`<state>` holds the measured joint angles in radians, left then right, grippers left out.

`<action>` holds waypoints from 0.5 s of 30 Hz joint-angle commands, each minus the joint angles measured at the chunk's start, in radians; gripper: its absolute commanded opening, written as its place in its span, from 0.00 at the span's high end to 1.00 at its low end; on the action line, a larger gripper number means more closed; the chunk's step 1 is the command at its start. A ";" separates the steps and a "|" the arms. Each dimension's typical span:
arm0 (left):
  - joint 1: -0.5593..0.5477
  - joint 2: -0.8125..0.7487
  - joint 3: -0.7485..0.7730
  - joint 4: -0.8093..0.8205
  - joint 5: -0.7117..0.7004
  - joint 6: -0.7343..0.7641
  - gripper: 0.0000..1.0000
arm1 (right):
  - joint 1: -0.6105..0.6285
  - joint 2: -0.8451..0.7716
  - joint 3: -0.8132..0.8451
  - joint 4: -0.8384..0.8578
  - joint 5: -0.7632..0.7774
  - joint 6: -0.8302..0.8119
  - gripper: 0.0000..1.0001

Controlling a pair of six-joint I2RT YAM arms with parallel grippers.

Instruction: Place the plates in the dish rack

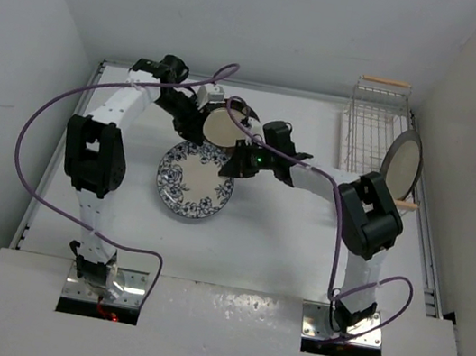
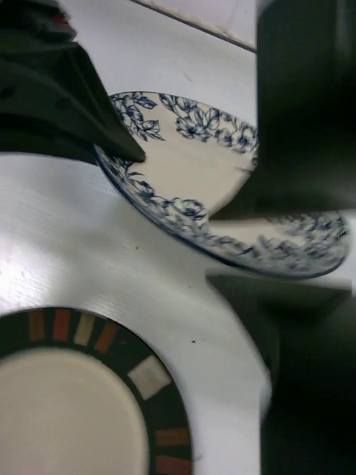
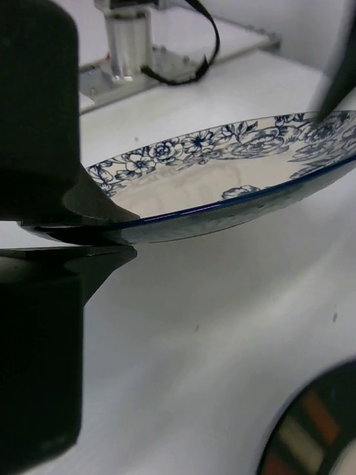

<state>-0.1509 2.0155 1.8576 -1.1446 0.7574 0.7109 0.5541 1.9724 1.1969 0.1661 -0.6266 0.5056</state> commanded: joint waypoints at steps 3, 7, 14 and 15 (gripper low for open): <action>-0.012 -0.064 0.045 0.107 -0.188 -0.230 0.46 | -0.052 -0.209 0.035 -0.081 0.200 -0.015 1.00; -0.001 -0.075 0.084 0.212 -0.415 -0.378 0.38 | -0.101 -0.360 0.055 -0.163 0.402 -0.120 1.00; 0.008 -0.075 0.103 0.279 -0.710 -0.472 0.30 | -0.206 -0.588 0.170 -0.289 0.761 -0.252 1.00; 0.008 -0.075 0.103 0.279 -0.722 -0.472 0.30 | -0.207 -0.601 0.202 -0.306 0.848 -0.297 1.00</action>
<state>-0.1501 1.9911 1.9270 -0.9092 0.1703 0.3031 0.3557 1.4712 1.2755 -0.2111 0.0021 0.3008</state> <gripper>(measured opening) 0.699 0.079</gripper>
